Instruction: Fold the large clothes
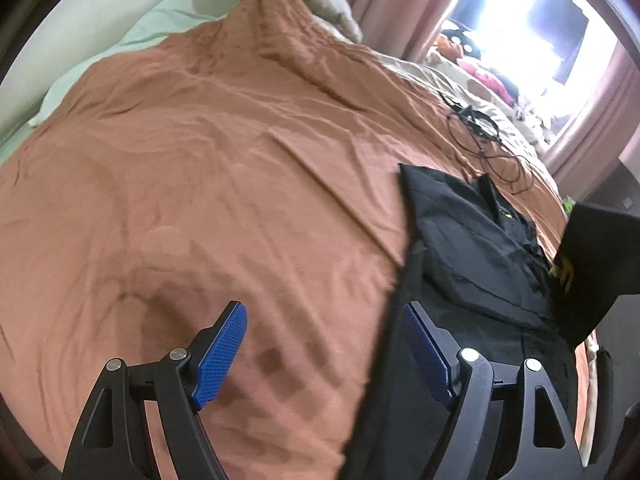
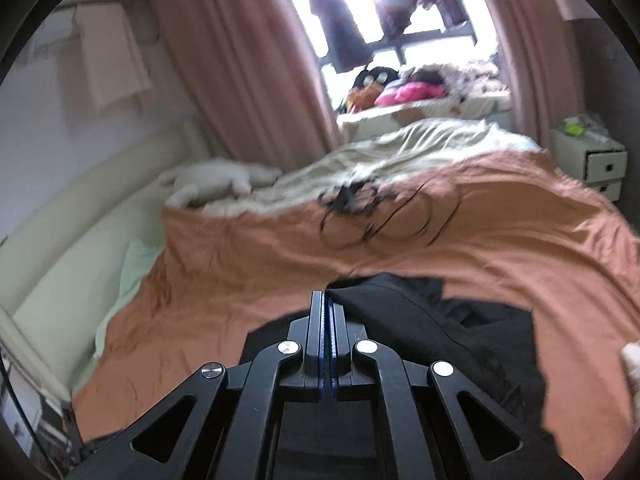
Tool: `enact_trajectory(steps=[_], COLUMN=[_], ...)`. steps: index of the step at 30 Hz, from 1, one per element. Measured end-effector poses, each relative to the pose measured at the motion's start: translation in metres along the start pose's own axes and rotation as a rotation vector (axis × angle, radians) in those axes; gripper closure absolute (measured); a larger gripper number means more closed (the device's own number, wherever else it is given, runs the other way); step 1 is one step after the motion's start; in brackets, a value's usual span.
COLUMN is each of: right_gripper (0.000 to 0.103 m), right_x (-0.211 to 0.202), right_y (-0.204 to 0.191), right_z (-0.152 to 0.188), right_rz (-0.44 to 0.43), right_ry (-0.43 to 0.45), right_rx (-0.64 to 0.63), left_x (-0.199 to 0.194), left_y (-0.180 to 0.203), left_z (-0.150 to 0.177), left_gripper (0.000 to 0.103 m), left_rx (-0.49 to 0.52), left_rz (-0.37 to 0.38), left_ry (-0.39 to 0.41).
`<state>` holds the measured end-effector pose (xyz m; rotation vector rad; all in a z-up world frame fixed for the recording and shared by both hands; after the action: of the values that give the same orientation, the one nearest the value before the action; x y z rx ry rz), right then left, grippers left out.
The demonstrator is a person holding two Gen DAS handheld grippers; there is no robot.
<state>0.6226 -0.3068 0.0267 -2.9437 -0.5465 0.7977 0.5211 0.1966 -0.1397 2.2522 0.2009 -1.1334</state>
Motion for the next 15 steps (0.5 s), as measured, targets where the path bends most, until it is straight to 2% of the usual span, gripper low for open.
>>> enact_trajectory(steps=[5,8,10,11,12,15], right_gripper=[0.1,0.098,0.073,0.043,0.03,0.029], right_x=[0.052,0.084,0.104,0.109,0.11,0.098], right_y=[-0.032,-0.052,-0.065,-0.071,-0.076,-0.086], right_z=[0.038,0.066,0.084,0.093,0.102,0.115], right_rz=[-0.022,-0.004,-0.033,-0.062,-0.091,-0.154], right_ry=[-0.096,-0.212,-0.316,-0.359,-0.382,-0.385], right_rx=[-0.019,-0.056,-0.078,-0.082,-0.081,-0.115], left_x=[-0.002,-0.006,-0.008,-0.009,-0.009,-0.008], left_y=[-0.028,-0.04,-0.046,-0.047,-0.047,-0.039], left_z=[-0.003,-0.004,-0.005,-0.005,-0.006,-0.004], left_gripper=[0.022,0.022,0.022,0.022,0.022,0.022], left_rx=[-0.017,-0.026,-0.031,-0.032,-0.033,-0.026], left_rz=[-0.029,-0.041,-0.046,-0.047,-0.047,-0.035], left_ry=[-0.008,-0.007,-0.005,-0.003,-0.003,-0.005])
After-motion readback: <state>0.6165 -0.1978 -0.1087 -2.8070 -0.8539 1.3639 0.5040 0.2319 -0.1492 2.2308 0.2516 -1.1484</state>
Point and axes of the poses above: each gripper's, at about its wrist camera, not at the fingertips, and x roughly the way its jaws point, y to its right, z to its underside, the point moved 5 cm from there along x, roughly the way its jaws point, and after that the axes turned 15 degrees about -x, right-handed, at the moved point
